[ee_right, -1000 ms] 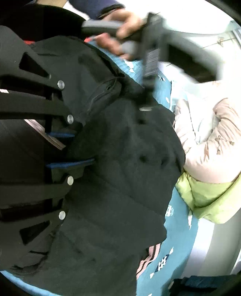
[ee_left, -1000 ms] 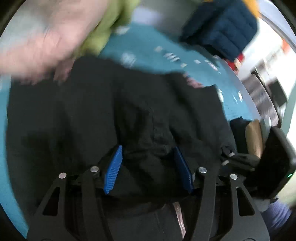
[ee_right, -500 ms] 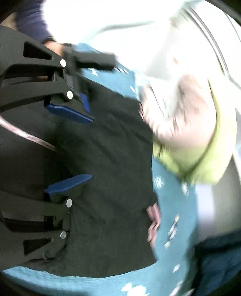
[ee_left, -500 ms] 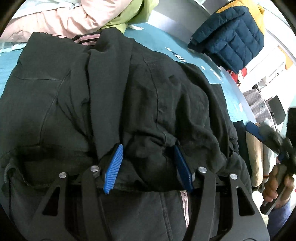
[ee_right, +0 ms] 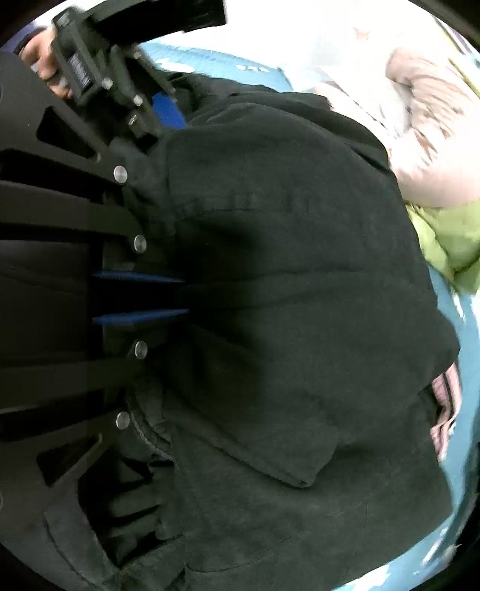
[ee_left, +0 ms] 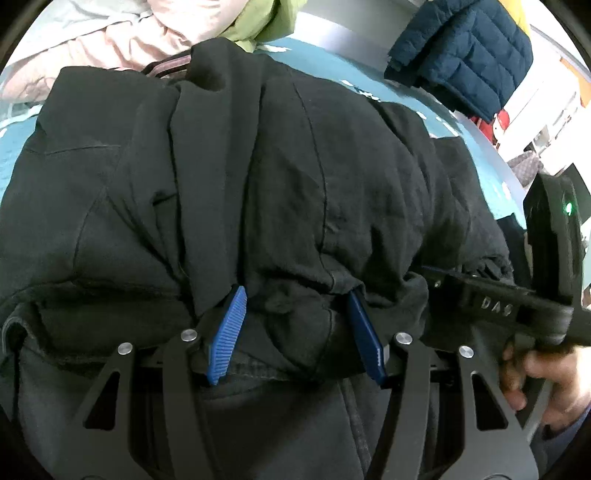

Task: Fold large clothes
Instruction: 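Press and smooth the folded jacket with both tools, then open them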

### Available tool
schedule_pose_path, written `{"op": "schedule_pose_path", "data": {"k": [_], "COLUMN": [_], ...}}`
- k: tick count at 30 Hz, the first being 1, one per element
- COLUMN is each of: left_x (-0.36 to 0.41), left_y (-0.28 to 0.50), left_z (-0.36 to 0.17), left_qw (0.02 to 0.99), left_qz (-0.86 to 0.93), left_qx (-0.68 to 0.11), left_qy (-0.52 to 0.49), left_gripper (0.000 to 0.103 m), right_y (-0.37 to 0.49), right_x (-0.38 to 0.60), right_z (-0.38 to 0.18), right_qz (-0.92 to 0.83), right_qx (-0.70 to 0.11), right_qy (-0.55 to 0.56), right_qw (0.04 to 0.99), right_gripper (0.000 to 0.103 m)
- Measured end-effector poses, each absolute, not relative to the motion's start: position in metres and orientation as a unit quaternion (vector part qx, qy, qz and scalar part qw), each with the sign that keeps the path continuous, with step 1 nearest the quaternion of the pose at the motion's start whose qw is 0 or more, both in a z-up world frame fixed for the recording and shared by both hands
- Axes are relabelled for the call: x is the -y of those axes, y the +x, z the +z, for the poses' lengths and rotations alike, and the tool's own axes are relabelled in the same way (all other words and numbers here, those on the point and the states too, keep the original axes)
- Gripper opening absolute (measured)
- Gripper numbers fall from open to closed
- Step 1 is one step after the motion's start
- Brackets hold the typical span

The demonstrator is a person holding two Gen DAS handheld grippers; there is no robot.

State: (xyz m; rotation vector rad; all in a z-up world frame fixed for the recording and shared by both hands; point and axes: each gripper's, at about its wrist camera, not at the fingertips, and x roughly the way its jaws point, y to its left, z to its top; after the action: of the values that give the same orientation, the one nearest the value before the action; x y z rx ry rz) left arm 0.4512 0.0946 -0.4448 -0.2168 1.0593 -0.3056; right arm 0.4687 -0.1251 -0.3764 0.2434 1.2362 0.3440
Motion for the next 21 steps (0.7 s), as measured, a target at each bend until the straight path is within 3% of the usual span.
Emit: {"op": "schedule_pose_path", "data": {"k": [2, 3, 5, 6, 9, 15, 21], "left_x": [-0.096, -0.098, -0.104, -0.106, -0.109, -0.136, -0.174], "left_y": [0.454, 0.455, 0.454, 0.453, 0.452, 0.454, 0.503], "left_z": [-0.439, -0.435, -0.424, -0.416, -0.402, -0.372, -0.335], "left_qw": [0.843, 0.841, 0.834, 0.828, 0.823, 0.807, 0.831], "left_qz": [-0.151, -0.159, -0.186, -0.206, -0.219, -0.244, -0.216], "left_qx": [-0.506, -0.505, -0.502, -0.5, -0.499, -0.492, -0.473], "left_qy": [-0.106, -0.113, -0.137, -0.151, -0.161, -0.216, -0.199], "left_gripper": [0.057, 0.063, 0.078, 0.094, 0.095, 0.095, 0.095], "right_y": [0.471, 0.471, 0.466, 0.465, 0.464, 0.465, 0.499], "right_x": [0.122, 0.119, 0.121, 0.123, 0.13, 0.145, 0.174], "right_z": [-0.372, -0.367, -0.352, -0.349, -0.333, -0.301, -0.251], "right_qz": [0.157, 0.159, 0.171, 0.178, 0.207, 0.243, 0.227], "right_qx": [-0.579, -0.577, -0.571, -0.569, -0.553, -0.533, -0.51], "right_qy": [0.106, 0.102, 0.115, 0.127, 0.17, 0.225, 0.225], "right_qw": [0.793, 0.794, 0.794, 0.793, 0.789, 0.779, 0.798], "right_gripper": [0.012, 0.015, 0.019, 0.027, 0.042, 0.053, 0.062]}}
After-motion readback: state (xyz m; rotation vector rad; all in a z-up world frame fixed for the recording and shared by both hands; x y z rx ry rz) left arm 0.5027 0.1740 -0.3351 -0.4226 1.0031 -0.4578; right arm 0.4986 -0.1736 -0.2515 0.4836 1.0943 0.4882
